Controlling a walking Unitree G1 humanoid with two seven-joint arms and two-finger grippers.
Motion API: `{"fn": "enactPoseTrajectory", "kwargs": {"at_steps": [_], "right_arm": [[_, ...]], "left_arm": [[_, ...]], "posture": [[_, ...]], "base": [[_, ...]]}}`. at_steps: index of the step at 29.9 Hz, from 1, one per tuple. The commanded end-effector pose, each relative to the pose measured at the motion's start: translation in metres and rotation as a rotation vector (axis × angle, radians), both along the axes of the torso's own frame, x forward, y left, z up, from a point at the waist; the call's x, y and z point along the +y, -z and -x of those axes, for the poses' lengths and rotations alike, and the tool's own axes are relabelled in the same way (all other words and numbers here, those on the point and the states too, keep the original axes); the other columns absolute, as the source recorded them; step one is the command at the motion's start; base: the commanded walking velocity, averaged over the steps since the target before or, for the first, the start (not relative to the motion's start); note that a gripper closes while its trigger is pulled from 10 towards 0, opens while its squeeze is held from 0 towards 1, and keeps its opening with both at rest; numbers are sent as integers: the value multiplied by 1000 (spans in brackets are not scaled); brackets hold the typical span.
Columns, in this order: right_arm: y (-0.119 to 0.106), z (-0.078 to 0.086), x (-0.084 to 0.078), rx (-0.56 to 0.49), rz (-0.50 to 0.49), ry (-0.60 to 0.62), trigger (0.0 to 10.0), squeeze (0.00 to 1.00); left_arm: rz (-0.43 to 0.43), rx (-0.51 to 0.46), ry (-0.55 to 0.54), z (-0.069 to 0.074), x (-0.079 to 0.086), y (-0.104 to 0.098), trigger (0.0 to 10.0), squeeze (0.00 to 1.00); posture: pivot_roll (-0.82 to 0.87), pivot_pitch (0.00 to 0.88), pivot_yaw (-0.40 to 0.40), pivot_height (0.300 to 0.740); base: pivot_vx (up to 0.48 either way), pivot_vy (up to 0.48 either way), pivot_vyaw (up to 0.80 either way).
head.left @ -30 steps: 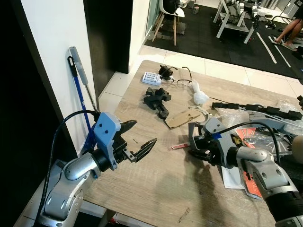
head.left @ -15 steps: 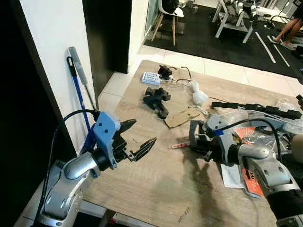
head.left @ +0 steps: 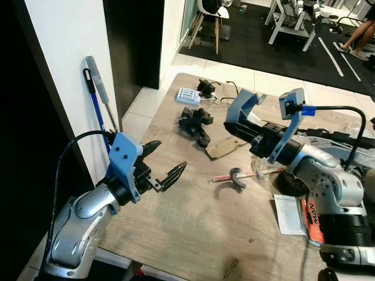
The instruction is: Picking trash to rubbish bin
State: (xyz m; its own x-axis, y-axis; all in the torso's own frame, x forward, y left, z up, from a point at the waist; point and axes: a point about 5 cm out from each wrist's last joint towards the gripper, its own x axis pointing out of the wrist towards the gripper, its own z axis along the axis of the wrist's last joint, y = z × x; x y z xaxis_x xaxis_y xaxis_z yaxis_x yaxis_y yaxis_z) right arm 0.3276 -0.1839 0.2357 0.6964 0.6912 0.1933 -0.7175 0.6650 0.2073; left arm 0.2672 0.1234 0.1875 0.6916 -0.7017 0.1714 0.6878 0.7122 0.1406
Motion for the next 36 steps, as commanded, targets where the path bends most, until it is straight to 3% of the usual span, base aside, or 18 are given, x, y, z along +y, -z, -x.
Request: {"fn": "enactPoseTrajectory", "kwargs": {"at_steps": [1,5,7,8,9,10,13,15,16,17,19,24,36], "right_arm": [[1,5,-4,25,-61,18,0,0],[9,10,1,76,-154,59,0,0],[13,10,1,84,-143,88,0,0],[22,9,3,71,-76,165,4667,0],[22,9,3,71,-76,165,4667,0],[29,8,6,69,-2,227,10000,0],[34,6,19,7,99,304,10000,0],[33,6,21,-5,102,311,10000,0],[30,7,24,-59,129,334,10000,0],[30,7,24,-59,129,334,10000,0],[20,9,24,-196,150,411,10000,0],[21,7,19,-226,162,457,10000,0],[33,12,26,-251,152,480,10000,0]], "left_arm": [[-23,5,9,3,0,3,10000,0],[-17,12,-5,2,2,4,10000,0],[-21,16,-22,0,3,6,10000,0],[-39,14,-100,-6,5,8,10000,0],[-39,14,-100,-6,5,8,10000,0],[-54,22,-184,-13,9,11,10000,0],[-11,-25,-432,-27,26,6,10000,0],[6,-39,-482,-29,30,4,10000,0],[-9,-6,-600,-33,43,8,10000,0],[-9,-6,-600,-33,43,8,10000,0],[-17,46,-803,-32,69,18,10000,0],[19,52,-802,-25,68,18,10000,0],[123,69,-818,-30,54,16,10000,0]], "posture": [[-24,99,-78,740],[-29,98,-78,740],[-27,95,-78,740],[-23,94,-73,740],[-23,94,-73,740],[-23,94,-73,740],[-24,100,-68,740],[-24,100,-68,740],[-26,107,-75,740],[-26,107,-75,740],[-17,112,-79,740],[-6,113,-81,740],[-19,124,-83,740]], "base": [[0,0,0],[0,0,0],[0,0,0],[0,0,0],[0,0,0],[0,0,0],[0,0,0],[0,0,0],[0,0,0],[0,0,0],[0,0,0],[0,0,0],[0,0,0]]}}
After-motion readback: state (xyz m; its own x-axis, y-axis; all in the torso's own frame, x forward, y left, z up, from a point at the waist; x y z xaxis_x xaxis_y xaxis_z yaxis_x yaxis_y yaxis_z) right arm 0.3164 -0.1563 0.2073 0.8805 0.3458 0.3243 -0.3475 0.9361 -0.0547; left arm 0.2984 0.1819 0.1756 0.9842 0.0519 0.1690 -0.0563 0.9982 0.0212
